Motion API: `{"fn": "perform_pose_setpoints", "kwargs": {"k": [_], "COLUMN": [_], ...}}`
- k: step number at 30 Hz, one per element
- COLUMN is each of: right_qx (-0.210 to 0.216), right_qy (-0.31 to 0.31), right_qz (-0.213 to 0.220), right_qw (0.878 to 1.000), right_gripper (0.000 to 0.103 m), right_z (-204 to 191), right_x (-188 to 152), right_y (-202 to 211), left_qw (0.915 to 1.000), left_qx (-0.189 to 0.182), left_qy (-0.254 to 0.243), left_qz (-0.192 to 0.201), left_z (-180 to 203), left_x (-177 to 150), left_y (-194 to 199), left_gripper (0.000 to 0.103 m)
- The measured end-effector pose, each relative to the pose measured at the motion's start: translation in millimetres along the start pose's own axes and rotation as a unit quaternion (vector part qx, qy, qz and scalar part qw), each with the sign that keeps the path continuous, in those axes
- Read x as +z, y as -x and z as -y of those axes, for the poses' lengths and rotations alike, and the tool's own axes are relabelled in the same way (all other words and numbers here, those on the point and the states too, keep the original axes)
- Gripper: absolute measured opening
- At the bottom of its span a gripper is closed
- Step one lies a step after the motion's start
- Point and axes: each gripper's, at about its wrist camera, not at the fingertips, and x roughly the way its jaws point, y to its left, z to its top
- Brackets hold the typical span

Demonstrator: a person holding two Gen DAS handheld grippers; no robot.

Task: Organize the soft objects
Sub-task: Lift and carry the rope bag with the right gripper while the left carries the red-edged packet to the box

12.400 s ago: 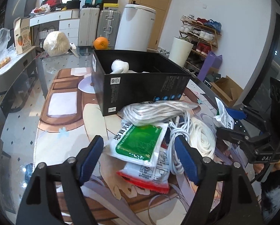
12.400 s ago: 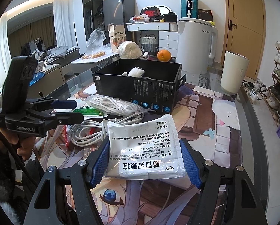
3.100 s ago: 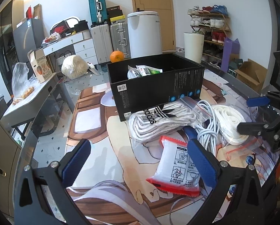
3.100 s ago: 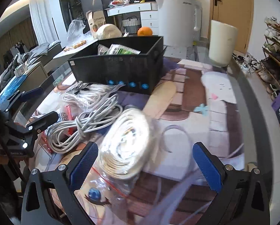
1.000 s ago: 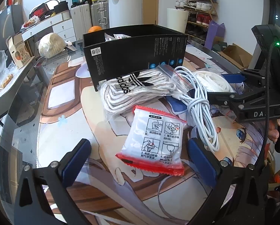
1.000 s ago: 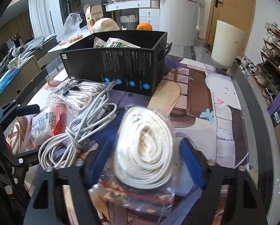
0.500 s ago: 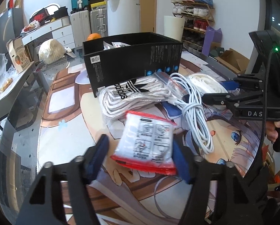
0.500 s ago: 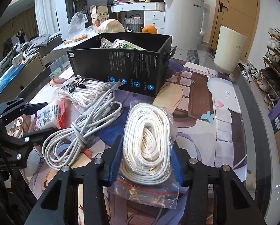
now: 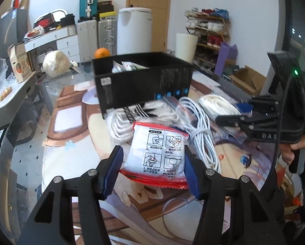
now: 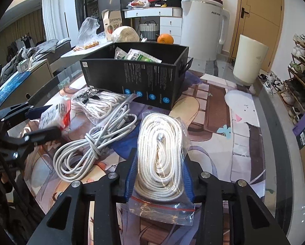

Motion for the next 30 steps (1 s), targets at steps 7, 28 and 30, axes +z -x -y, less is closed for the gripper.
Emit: {"fn": "perform_pose_setpoints", "kwargs": {"k": [7,28,30], "right_qx": [0.004,0.021,0.024], "right_qy": [-0.001,0.008,0.005], "right_qz": [0.03,0.084,0.088], "right_qw": [1.0,0.996,0.996], "right_gripper": [0.039,0.039,0.039], "right_z": [-1,-16,-15], "right_x": [3,41,45], "right_y": [21,42,41], "left_qw": [0.9992,0.9931,0.9925], "left_qx": [0.018,0.036,0.039], "left_qy": [0.023,0.054,0.053], "left_qz": [0.028,0.097,0.102], "left_z": [-9,-22,-22], "left_x": [7,47,51], "left_y": [13,24,25], "left_gripper": [0.056,0.057,0.057]}}
